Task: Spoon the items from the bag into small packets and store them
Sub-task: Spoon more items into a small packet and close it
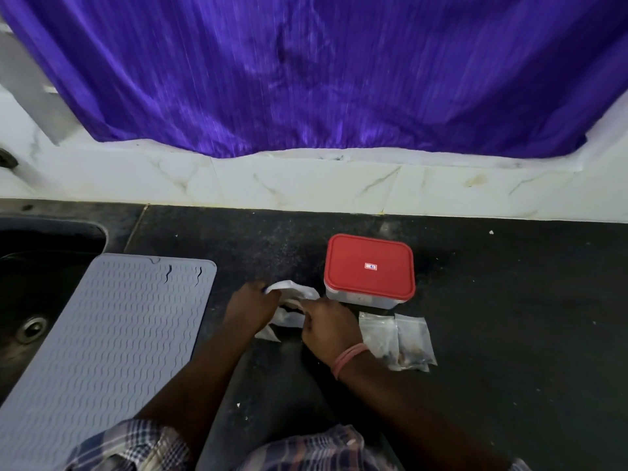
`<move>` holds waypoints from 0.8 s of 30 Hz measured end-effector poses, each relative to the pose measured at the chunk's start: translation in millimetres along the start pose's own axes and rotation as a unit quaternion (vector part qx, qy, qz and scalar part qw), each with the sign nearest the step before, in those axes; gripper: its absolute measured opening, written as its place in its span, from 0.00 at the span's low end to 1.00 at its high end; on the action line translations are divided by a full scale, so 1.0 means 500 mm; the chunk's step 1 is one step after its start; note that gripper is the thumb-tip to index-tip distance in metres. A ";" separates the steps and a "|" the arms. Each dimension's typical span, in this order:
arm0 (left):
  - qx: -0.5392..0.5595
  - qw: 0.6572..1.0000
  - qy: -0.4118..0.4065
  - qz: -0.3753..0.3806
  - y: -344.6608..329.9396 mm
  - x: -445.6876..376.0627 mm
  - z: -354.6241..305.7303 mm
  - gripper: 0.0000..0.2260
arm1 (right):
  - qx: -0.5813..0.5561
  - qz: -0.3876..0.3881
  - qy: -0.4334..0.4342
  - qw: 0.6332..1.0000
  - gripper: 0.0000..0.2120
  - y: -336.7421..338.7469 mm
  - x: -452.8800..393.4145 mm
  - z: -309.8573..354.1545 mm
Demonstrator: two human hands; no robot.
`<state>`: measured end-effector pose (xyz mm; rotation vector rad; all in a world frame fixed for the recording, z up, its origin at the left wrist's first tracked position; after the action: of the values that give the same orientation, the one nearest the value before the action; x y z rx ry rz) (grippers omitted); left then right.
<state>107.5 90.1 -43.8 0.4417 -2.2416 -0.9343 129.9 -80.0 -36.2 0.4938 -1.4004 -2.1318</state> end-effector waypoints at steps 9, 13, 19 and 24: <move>-0.043 0.998 -0.004 -0.034 -0.008 0.019 0.018 0.15 | 0.106 -0.015 0.085 0.991 0.21 -0.001 0.016 -0.011; 0.018 0.996 -0.012 -0.081 -0.010 0.031 0.030 0.15 | 0.096 -0.017 0.100 0.990 0.19 0.002 0.017 -0.015; 0.087 0.989 -0.021 -0.118 -0.010 0.055 0.034 0.14 | 0.083 -0.012 0.077 0.994 0.21 0.005 0.027 0.000; 0.118 0.987 -0.026 -0.108 -0.006 0.062 0.036 0.14 | 0.074 -0.008 0.078 0.994 0.19 -0.010 0.034 0.006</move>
<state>73.1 80.6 -41.7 0.7901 -2.3970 -0.7944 113.7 -87.1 -39.7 0.7141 -1.4749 -1.9651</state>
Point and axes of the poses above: each hand's wrist, its own x-axis away from the middle knuckle, its own y-axis out of the back of the hand, z = x × y, the point moved 1 cm from there along -x, towards the middle knuckle, and after that the axes turned 4 degrees about y, right-handed, at the moved point
